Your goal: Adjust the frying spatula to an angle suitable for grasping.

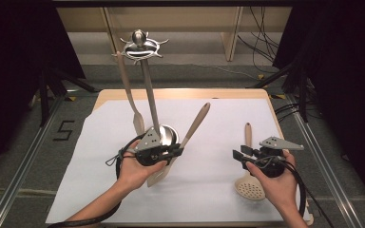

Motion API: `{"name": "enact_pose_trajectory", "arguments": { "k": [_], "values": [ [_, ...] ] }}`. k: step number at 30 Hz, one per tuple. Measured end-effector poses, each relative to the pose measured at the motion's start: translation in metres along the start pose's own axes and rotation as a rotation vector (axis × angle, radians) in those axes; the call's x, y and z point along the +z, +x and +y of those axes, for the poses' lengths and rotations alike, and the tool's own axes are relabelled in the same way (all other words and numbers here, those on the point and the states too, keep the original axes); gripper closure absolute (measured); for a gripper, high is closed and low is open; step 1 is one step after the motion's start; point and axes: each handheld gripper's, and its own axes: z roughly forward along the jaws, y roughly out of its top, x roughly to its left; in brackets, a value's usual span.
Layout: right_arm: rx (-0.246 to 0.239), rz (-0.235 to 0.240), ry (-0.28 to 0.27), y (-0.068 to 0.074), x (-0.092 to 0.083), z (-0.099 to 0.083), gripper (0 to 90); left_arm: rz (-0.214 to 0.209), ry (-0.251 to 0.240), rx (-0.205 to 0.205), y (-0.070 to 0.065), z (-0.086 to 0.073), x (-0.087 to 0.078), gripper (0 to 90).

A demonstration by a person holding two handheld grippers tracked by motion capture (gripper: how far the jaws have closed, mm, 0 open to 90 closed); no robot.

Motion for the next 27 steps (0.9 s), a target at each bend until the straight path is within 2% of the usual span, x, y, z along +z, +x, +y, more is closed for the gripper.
{"name": "enact_pose_trajectory", "arguments": {
  "k": [1,2,6,7,8,12,13,14,15,16,17,20,21,24,27],
  "values": [
    [-0.044,-0.001,-0.003,0.003,0.000,0.006,58.7,0.006,0.005,0.007,-0.001,0.001,-0.001,78.1],
    [-0.026,0.014,-0.015,0.008,0.002,0.008,58.7,0.009,-0.010,0.006,-0.001,0.001,0.000,78.2],
    [-0.063,0.053,-0.066,0.023,0.005,0.027,58.5,0.018,-0.016,0.013,-0.004,0.003,-0.001,78.1],
    [-0.050,0.063,-0.075,0.029,0.006,0.034,58.2,0.019,-0.019,0.015,-0.004,0.004,0.000,78.1],
    [-0.077,0.065,-0.086,0.031,0.008,0.037,57.9,0.014,-0.031,0.014,-0.004,0.004,0.001,78.1],
    [-0.104,0.099,-0.128,0.042,0.013,0.055,56.2,0.011,-0.033,0.017,-0.008,0.006,0.002,78.1],
    [-0.097,0.102,-0.138,0.045,0.013,0.058,55.9,0.010,-0.034,0.022,-0.008,0.006,0.003,78.1],
    [-0.119,0.098,-0.154,0.046,0.014,0.061,55.4,0.020,-0.018,0.031,-0.009,0.007,0.002,78.1],
    [-0.085,0.115,-0.157,0.050,0.015,0.063,55.0,0.018,-0.021,0.035,-0.010,0.007,0.003,78.1],
    [-0.104,0.123,-0.166,0.051,0.015,0.066,54.7,0.020,-0.017,0.038,-0.011,0.007,0.003,78.1],
    [-0.105,0.126,-0.184,0.053,0.017,0.067,54.3,0.018,-0.016,0.040,-0.011,0.007,0.003,78.1],
    [-0.113,0.133,-0.188,0.057,0.019,0.070,53.2,0.017,-0.016,0.043,-0.013,0.007,0.005,78.1],
    [-0.099,0.129,-0.186,0.058,0.020,0.071,52.7,0.018,-0.018,0.042,-0.014,0.007,0.005,78.1],
    [-0.110,0.134,-0.193,0.061,0.024,0.073,52.2,0.019,-0.014,0.050,-0.015,0.007,0.006,78.1],
    [-0.093,0.133,-0.195,0.064,0.026,0.076,51.6,0.022,-0.014,0.045,-0.017,0.007,0.007,78.1]
  ]
}}
